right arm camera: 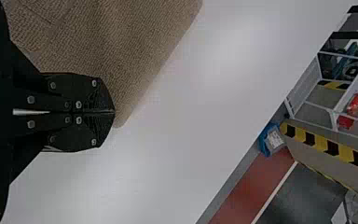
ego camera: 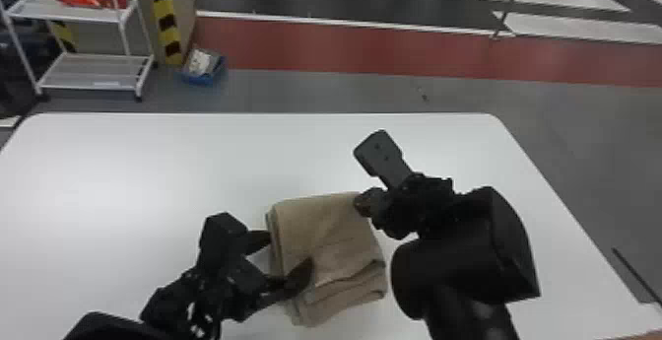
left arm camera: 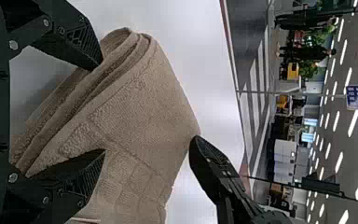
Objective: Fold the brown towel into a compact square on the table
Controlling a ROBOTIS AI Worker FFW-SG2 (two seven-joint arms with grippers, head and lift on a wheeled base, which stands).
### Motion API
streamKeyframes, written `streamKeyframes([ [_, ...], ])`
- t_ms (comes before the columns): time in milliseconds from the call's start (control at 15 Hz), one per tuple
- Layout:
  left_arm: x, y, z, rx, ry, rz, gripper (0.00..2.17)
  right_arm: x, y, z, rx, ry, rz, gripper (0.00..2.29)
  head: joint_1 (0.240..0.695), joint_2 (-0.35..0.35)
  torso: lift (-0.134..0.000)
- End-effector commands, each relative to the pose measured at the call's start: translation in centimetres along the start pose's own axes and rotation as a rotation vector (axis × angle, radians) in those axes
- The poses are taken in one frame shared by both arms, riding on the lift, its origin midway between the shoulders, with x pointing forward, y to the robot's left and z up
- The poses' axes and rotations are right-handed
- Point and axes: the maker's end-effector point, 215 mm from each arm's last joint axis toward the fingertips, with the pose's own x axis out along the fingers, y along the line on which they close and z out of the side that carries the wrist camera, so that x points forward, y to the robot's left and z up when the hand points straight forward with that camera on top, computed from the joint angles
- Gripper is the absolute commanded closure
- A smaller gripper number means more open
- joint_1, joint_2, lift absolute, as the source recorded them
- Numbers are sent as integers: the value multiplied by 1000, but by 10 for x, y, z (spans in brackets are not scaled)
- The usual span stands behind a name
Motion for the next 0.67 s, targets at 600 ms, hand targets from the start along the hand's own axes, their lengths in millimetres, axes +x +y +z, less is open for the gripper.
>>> streamKeyframes([
  [600, -13, 6, 32, -9, -56, 5, 232, -3, -23, 11, 36, -46, -30, 1943, 695, -165, -125],
])
